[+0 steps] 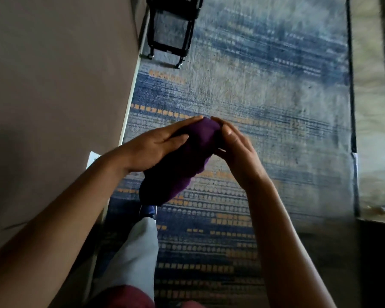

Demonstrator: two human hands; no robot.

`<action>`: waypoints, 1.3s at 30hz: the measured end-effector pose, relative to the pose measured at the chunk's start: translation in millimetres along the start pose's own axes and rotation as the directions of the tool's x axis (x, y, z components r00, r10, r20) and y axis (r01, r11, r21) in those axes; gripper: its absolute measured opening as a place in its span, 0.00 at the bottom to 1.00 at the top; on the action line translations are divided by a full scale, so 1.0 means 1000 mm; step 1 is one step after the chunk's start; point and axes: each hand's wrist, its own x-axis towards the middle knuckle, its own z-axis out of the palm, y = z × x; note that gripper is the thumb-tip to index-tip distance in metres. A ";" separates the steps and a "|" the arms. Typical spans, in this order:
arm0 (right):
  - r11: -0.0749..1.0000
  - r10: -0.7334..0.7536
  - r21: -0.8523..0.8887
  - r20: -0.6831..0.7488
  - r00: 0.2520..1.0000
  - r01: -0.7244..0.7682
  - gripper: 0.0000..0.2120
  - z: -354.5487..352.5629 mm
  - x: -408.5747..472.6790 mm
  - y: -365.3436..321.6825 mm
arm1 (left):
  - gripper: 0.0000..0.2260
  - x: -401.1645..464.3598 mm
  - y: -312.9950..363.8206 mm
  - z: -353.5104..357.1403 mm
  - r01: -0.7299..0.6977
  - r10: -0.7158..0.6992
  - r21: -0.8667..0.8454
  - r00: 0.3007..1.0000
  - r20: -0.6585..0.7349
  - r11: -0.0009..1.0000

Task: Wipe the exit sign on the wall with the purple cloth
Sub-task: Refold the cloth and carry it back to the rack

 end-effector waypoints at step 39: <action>0.913 -0.402 -0.017 -0.217 0.889 0.409 0.16 -0.379 0.253 -0.355 | 0.40 0.505 0.312 0.004 -0.149 -0.057 -0.698 0.963 -0.263 0.700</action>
